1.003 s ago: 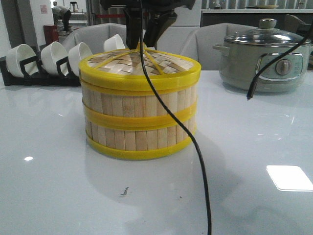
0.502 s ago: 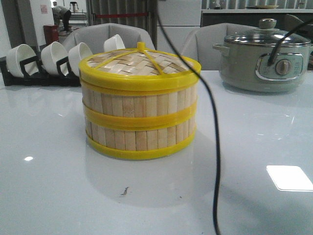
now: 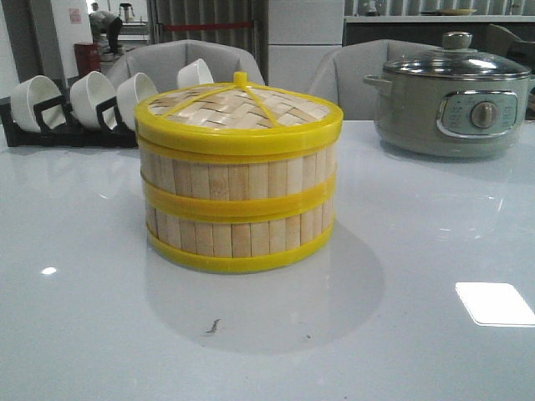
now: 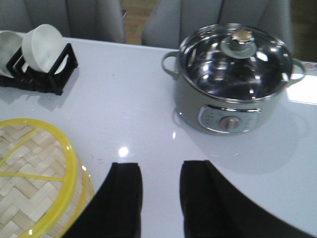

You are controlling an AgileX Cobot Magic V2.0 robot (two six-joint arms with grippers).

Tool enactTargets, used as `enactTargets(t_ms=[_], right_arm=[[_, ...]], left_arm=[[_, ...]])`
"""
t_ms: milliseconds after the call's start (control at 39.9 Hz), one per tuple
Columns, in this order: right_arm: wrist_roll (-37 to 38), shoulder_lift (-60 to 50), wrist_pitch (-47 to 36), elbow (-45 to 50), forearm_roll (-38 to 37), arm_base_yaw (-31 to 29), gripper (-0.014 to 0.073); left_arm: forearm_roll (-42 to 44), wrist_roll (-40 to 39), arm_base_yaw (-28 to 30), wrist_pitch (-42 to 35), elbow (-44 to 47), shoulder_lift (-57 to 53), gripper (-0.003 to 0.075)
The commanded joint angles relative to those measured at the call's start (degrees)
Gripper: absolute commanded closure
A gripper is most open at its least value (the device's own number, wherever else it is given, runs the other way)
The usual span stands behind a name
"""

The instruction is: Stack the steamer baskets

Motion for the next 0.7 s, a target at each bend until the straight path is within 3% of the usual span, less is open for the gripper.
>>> enactTargets(t_ms=[0, 351, 677], right_arm=[[-0.32, -9.57, -9.82, 6.40, 0.00, -2.77, 0.0276], [-0.32, -36.62, -15.00, 35.24, 0.00, -7.01, 0.0276], [-0.32, -48.13, -20.13, 54.25, 0.00, -9.56, 0.0276]], left_arm=[[0.23, -0.51, 0.00, -4.88, -1.57, 0.34, 0.0631], [0.23, -0.51, 0.00, -4.88, -1.57, 0.34, 0.0631], [0.23, -0.51, 0.00, -4.88, -1.57, 0.34, 0.0631]])
